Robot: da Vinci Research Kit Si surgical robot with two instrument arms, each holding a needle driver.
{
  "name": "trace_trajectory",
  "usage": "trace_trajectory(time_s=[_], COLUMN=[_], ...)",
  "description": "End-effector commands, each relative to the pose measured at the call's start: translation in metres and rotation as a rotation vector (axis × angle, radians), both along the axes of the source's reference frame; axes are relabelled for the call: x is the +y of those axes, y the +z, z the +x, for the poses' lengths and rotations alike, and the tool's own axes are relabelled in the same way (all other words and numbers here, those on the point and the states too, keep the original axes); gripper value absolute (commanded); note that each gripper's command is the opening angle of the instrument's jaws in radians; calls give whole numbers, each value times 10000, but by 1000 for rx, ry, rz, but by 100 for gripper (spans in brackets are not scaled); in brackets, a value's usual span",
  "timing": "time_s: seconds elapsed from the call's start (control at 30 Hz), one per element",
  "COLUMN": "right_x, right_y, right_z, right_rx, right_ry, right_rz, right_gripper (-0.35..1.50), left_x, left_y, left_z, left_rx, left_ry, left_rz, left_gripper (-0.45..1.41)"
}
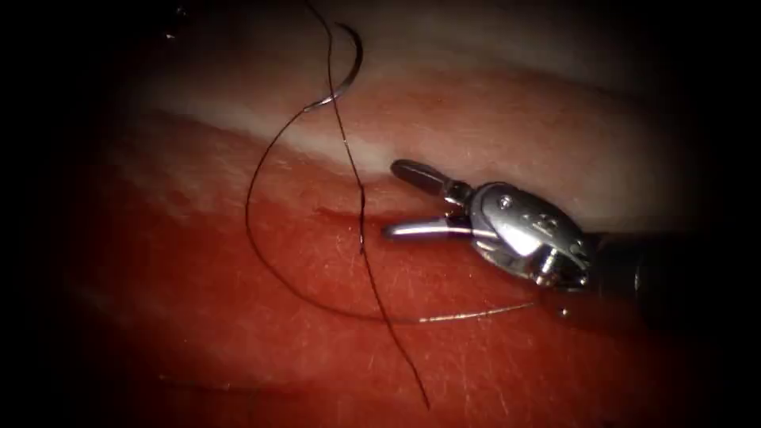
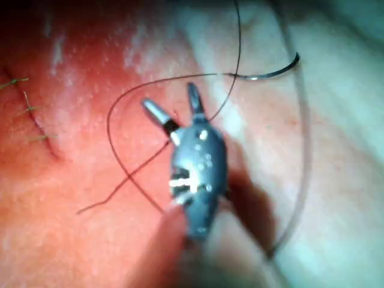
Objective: Wound Closure
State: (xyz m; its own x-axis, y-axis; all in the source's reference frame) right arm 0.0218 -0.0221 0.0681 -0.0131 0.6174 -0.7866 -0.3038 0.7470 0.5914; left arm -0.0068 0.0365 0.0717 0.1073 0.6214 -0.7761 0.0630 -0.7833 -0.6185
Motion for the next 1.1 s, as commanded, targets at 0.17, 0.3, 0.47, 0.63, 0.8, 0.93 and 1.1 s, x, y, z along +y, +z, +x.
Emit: trace_trajectory(time_s=[0.17,0.3,0.47,0.63,0.8,0.93,1.1], right_x=[-22,-42,-109,-142,-132,-99,-47], right_y=[-24,-41,-38,-23,-13,3,36], right_z=[3,2,-18,-69,-104,-118,-95], right_rx=[48,120,163,155,14,-94,-221], right_ry=[-58,-99,-253,-345,-364,-321,-264], right_rz=[7,54,132,178,174,117,-32], right_gripper=[136,135,126,126,125,125,123], left_x=[18,24,26,30,22,14,-1], left_y=[17,27,26,16,12,8,-5], left_z=[1,5,22,34,37,43,37], left_rx=[23,30,31,22,20,-7,-130], left_ry=[-15,-19,-15,-24,-19,-1,51], left_rz=[-9,-8,-3,-11,-15,-21,-44], left_gripper=[-45,-45,-45,-45,-45,-45,-45])
